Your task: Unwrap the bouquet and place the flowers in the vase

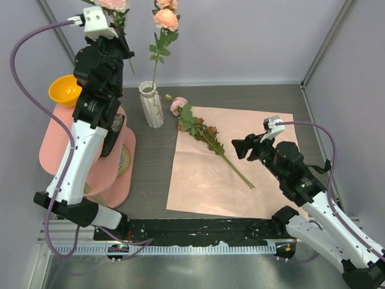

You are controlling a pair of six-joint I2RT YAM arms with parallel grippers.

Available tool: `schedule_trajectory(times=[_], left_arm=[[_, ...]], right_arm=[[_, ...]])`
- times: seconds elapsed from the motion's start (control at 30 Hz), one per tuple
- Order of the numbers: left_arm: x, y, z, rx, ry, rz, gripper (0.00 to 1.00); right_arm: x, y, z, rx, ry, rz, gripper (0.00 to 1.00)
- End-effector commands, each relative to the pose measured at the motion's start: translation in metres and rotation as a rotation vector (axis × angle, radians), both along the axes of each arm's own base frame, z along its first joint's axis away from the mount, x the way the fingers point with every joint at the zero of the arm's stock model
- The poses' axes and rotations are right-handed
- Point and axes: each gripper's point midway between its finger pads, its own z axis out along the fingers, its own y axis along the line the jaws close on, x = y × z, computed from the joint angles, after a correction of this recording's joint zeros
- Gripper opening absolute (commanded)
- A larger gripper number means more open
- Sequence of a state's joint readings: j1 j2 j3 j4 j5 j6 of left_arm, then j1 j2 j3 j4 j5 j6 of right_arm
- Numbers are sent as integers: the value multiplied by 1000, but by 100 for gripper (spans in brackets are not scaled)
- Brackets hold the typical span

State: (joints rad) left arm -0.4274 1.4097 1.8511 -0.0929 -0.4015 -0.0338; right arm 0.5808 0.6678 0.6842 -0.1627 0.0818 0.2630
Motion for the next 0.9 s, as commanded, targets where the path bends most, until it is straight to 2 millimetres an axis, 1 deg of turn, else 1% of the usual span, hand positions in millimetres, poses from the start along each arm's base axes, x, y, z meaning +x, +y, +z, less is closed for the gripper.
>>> schedule_trajectory(times=[0.0, 0.07, 0.1, 0.17, 0.33, 0.43, 0.53, 0.57, 0.63, 0.67, 0.73, 0.87], left_arm=[[20, 40, 8, -89, -14, 149, 0], [27, 40, 2, -114, -8, 144, 0], [32, 41, -4, -119, 4, 145, 0], [38, 38, -13, -131, 21, 125, 0], [47, 37, -23, -183, 38, 91, 0], [51, 32, -30, -190, 54, 69, 0], [56, 29, -41, -192, 79, 61, 0], [58, 28, -48, -191, 92, 61, 0], [59, 27, -54, -192, 98, 58, 0], [62, 25, -62, -193, 109, 58, 0], [65, 24, -71, -191, 125, 59, 0], [74, 21, -96, -205, 169, 62, 0]], right_arm=[[-1, -9, 17, -1, -57, -29, 64], [-1, -9, 19, -2, -61, -29, 64], [-1, -9, 19, -4, -62, -30, 64], [-1, -9, 18, -4, -60, -30, 65], [1, -6, 13, -14, -45, -24, 65], [2, -6, 11, -17, -41, -25, 64], [3, -5, 11, -15, -43, -22, 65], [3, -5, 9, -15, -38, -22, 65], [3, -4, 8, -14, -36, -19, 65], [4, -4, 7, -13, -34, -21, 65], [3, -3, 6, -12, -30, -15, 65], [2, -3, 2, -7, -24, -16, 64]])
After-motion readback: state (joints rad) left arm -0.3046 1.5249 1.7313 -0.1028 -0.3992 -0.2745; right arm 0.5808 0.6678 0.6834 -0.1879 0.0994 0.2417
